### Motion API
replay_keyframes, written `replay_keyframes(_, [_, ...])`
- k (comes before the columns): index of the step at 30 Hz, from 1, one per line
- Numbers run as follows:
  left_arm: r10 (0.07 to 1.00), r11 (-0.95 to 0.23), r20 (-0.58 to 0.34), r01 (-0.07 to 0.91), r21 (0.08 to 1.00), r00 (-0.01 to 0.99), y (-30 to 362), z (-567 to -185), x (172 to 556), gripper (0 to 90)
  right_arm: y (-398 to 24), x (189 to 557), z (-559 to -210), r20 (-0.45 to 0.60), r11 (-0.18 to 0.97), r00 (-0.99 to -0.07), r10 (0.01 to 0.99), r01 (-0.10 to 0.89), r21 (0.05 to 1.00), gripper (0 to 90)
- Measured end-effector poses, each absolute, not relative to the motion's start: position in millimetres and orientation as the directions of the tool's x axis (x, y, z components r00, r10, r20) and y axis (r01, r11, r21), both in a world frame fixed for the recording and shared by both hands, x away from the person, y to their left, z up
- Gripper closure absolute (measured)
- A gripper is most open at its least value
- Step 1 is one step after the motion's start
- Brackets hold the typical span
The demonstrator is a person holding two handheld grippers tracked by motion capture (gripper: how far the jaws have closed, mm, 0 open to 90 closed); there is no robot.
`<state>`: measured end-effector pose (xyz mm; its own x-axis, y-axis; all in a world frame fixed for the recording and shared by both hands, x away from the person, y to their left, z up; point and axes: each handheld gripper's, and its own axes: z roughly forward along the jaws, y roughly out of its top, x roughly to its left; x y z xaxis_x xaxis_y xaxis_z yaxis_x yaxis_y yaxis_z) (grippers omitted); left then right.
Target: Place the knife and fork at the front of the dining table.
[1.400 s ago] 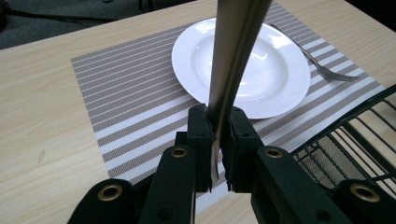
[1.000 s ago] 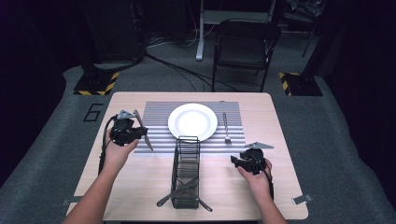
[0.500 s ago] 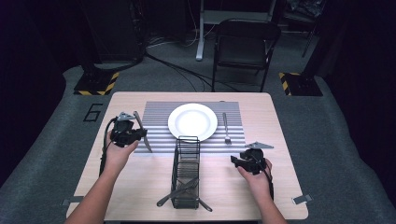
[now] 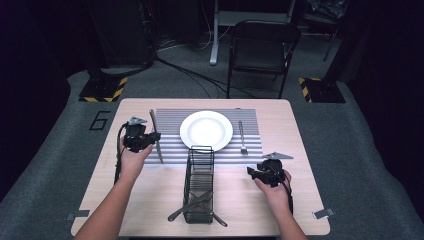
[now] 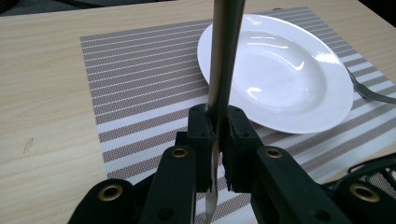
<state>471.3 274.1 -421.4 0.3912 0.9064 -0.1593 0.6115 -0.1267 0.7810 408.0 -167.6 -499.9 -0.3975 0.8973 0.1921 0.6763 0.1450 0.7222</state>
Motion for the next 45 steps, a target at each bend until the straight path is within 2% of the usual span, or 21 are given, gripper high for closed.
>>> replay_keyframes(20, [0.92, -0.07, -0.182, 0.602, 0.795, 0.347, 263.1, -442.8, 500.2, 82.6, -172.2, 409.0, -498.8, 0.199, 0.129, -0.394, 0.897, 0.666, 0.734, 50.4])
replay_keyframes(35, [0.937, 0.012, -0.221, 0.605, 0.796, 0.272, 253.9, -455.1, 523.7, 82.6, -174.2, 411.5, -499.6, 0.203, 0.125, -0.39, 0.898, 0.669, 0.732, 50.4])
replay_keyframes(45, [0.959, 0.015, -0.192, 0.637, 0.771, 0.21, 252.3, -461.4, 537.5, 82.6, -177.3, 413.2, -500.0, 0.212, 0.114, -0.387, 0.897, 0.669, 0.735, 50.4])
